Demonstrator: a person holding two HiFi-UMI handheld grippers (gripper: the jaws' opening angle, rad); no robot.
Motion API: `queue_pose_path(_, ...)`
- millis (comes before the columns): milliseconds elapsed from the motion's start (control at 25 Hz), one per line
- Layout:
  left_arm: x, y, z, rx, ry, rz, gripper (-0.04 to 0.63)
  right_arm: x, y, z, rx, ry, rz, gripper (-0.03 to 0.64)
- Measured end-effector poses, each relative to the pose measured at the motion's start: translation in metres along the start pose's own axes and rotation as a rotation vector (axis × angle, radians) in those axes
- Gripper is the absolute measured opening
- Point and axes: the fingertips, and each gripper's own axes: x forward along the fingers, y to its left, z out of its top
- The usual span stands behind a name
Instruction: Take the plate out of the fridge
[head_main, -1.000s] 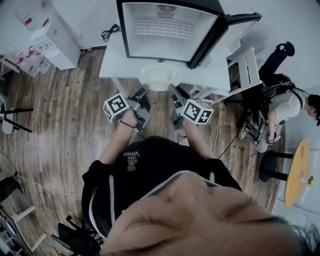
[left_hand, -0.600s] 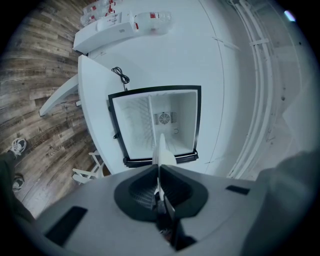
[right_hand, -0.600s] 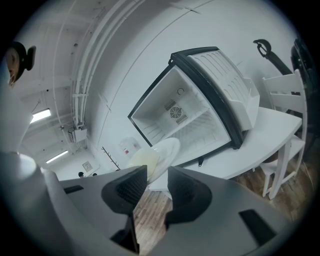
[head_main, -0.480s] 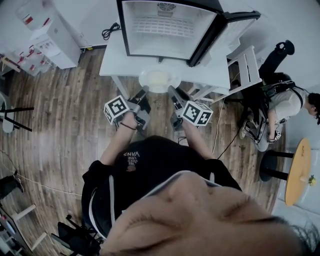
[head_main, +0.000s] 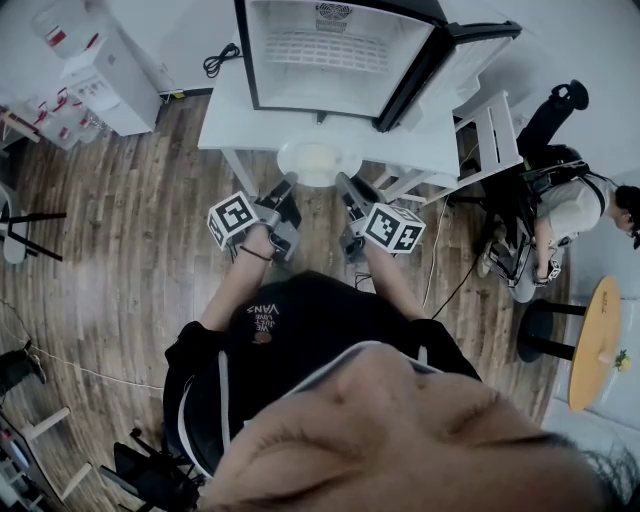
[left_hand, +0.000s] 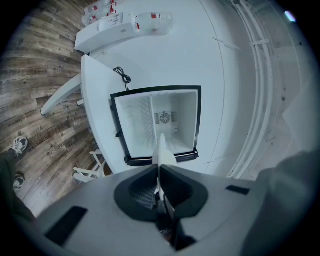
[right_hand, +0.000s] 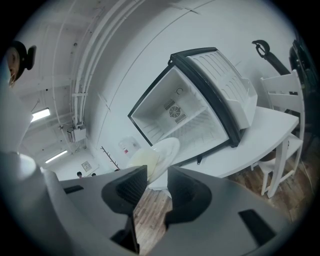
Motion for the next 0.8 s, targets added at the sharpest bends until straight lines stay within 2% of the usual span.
queue_pose_path(800,0.0082,-0.003,0.0036,0.003,-0.002,-0.004,0.028,0.0044,-0.0023,0.009,-0.015,-0.005,0.002,0.132)
